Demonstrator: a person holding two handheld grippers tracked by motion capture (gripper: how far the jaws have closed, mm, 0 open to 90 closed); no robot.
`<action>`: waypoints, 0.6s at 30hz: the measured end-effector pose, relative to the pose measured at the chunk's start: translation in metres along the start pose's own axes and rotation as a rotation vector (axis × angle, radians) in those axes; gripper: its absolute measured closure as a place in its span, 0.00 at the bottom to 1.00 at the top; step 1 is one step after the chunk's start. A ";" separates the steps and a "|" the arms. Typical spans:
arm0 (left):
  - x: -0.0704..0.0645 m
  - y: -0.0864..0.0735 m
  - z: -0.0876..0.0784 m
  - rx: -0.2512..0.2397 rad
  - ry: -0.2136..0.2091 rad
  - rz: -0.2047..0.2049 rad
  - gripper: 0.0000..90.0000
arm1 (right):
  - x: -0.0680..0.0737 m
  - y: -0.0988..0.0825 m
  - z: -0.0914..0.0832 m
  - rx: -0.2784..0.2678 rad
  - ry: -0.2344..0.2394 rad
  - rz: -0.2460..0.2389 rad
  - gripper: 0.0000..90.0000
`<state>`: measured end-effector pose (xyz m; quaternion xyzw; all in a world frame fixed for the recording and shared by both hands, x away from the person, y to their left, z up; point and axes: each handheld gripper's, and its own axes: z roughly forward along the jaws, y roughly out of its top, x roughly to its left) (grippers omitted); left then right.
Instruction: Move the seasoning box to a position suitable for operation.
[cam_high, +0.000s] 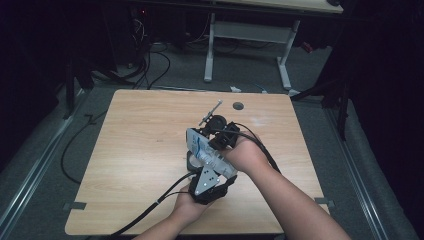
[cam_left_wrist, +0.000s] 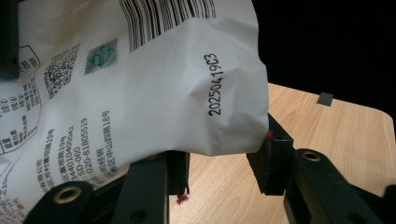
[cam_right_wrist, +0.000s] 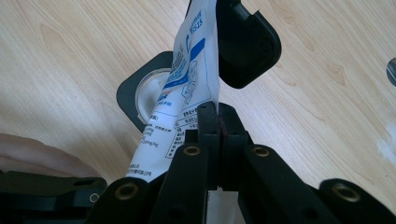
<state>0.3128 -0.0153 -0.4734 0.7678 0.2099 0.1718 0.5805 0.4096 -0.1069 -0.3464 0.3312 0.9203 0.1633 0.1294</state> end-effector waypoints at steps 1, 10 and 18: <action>0.000 0.000 0.000 0.000 0.000 0.000 0.69 | 0.000 0.000 0.000 0.000 0.000 0.000 1.00; 0.000 0.000 0.000 0.001 0.001 0.004 0.69 | -0.001 0.000 -0.001 -0.004 0.002 0.000 1.00; 0.000 0.000 0.000 0.000 0.000 0.002 0.69 | -0.001 -0.001 -0.001 -0.004 0.004 0.003 1.00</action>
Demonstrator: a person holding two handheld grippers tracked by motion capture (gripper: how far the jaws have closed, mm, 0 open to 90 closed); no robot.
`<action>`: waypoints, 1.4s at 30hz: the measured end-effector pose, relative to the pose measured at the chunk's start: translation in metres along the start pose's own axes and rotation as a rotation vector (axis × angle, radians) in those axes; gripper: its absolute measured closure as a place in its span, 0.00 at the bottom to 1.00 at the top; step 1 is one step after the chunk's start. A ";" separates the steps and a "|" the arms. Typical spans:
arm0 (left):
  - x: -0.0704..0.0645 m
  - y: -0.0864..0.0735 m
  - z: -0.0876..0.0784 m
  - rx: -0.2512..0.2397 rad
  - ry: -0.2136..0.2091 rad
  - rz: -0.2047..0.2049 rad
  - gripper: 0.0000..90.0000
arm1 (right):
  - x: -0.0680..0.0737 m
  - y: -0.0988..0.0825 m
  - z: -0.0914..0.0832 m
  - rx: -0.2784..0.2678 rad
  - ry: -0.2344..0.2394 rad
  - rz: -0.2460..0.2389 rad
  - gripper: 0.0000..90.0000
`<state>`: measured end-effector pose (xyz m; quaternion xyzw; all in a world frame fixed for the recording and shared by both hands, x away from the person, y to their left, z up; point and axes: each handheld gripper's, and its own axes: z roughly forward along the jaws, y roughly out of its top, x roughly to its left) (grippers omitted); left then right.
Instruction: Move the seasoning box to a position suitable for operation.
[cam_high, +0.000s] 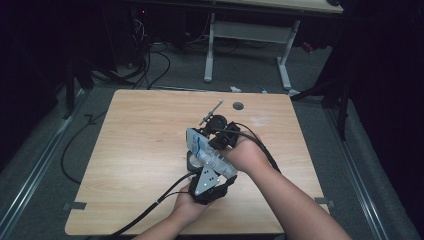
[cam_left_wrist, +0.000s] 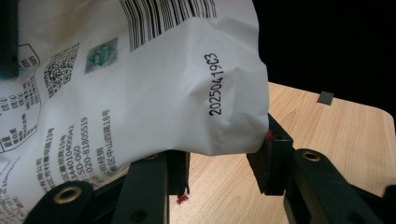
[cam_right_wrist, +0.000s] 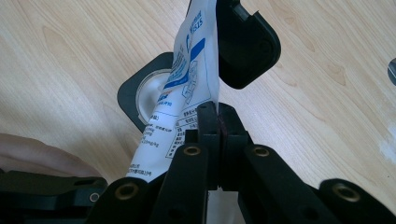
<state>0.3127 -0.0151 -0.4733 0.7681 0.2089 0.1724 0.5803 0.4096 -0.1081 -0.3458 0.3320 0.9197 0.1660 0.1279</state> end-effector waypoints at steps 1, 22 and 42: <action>0.000 0.000 0.000 0.002 0.000 0.002 0.69 | 0.000 0.000 0.000 0.000 0.000 0.001 1.00; 0.000 -0.001 -0.001 0.010 0.001 0.009 0.69 | 0.000 0.000 0.002 0.007 0.010 0.002 1.00; 0.000 0.000 -0.001 -0.003 -0.001 -0.002 0.69 | -0.001 0.001 0.002 0.008 0.012 -0.001 1.00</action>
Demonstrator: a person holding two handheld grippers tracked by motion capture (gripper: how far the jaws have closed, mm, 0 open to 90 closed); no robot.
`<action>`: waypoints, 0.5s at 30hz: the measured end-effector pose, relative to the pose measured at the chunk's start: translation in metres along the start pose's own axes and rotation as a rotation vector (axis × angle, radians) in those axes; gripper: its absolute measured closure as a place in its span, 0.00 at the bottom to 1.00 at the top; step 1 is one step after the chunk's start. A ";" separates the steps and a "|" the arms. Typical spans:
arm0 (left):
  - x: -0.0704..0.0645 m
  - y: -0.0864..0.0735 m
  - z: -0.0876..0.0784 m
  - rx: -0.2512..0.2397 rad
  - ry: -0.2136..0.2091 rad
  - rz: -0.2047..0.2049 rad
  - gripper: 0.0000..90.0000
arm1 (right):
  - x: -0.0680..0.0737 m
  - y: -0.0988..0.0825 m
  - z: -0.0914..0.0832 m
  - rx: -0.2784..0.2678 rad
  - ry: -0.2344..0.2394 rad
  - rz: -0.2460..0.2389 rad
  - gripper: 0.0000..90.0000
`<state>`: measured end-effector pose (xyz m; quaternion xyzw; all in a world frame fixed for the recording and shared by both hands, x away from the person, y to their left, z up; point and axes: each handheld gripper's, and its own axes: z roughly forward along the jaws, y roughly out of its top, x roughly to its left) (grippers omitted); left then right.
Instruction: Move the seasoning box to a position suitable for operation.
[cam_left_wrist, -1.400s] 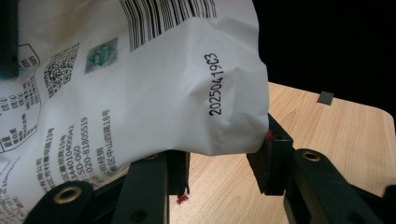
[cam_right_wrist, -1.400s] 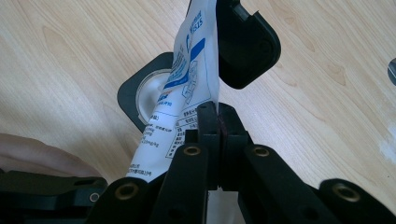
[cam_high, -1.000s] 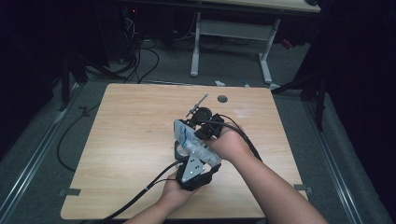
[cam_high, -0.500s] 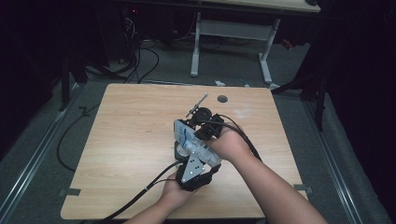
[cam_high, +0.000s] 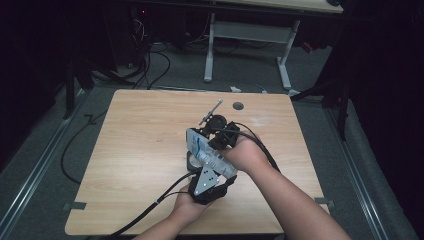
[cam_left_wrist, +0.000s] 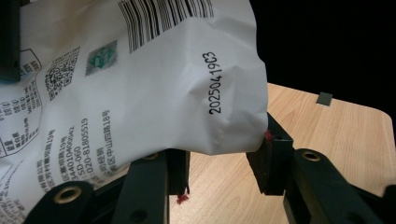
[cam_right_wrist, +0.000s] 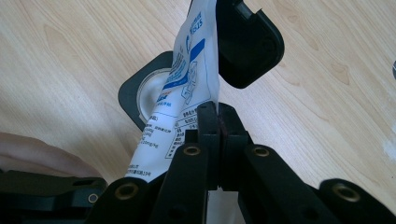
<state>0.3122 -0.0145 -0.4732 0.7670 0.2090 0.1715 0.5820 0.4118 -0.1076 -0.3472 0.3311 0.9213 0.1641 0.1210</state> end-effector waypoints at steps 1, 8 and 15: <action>0.000 0.000 0.000 0.001 -0.001 0.000 0.69 | 0.000 0.000 0.000 0.001 -0.001 -0.002 1.00; 0.001 0.000 0.000 0.001 0.004 0.002 0.69 | 0.000 0.001 0.000 -0.001 -0.003 -0.002 1.00; 0.001 -0.001 0.000 0.003 0.005 0.004 0.70 | 0.000 0.001 0.000 -0.006 -0.003 -0.002 1.00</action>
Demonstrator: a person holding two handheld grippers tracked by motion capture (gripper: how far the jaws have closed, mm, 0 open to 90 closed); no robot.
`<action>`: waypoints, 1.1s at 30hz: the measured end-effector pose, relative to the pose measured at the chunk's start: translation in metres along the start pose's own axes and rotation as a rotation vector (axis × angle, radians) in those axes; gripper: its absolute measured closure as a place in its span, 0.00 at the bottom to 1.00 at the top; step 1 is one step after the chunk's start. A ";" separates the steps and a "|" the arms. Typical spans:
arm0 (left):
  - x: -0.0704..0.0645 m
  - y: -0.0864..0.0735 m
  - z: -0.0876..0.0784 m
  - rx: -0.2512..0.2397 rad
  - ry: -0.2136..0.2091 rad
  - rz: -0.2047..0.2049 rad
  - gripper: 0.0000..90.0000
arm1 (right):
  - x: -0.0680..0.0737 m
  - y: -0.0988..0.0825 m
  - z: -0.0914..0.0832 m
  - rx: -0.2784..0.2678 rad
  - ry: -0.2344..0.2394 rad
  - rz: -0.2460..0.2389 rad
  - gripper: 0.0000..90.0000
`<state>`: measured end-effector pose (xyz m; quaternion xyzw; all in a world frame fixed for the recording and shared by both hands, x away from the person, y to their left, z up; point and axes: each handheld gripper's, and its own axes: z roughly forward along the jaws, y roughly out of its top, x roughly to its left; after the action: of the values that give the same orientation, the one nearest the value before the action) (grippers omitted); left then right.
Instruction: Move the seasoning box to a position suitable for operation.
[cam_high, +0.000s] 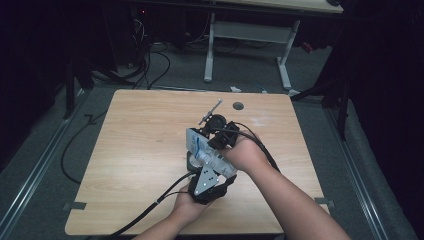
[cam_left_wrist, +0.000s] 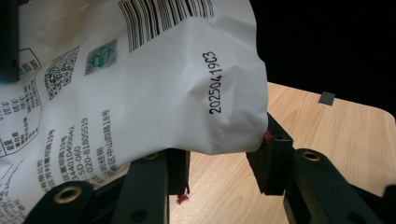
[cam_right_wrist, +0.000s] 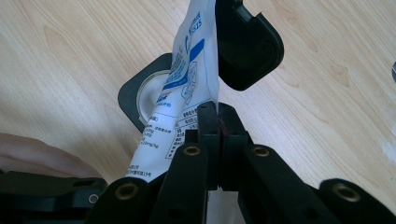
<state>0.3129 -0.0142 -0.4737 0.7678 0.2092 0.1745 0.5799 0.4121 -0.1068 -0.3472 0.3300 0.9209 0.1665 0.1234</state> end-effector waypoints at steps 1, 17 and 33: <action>0.000 0.000 0.000 0.001 0.000 0.000 0.70 | 0.000 0.000 0.000 0.001 -0.002 -0.004 1.00; -0.006 -0.001 0.004 -0.013 -0.014 -0.002 0.70 | -0.003 -0.009 -0.005 0.001 -0.009 0.020 1.00; 0.001 0.002 -0.001 -0.015 0.006 -0.009 0.70 | 0.002 0.004 0.001 0.015 -0.019 -0.015 1.00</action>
<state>0.3137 -0.0130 -0.4710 0.7619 0.2134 0.1758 0.5857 0.4133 -0.1020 -0.3470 0.3256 0.9233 0.1557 0.1312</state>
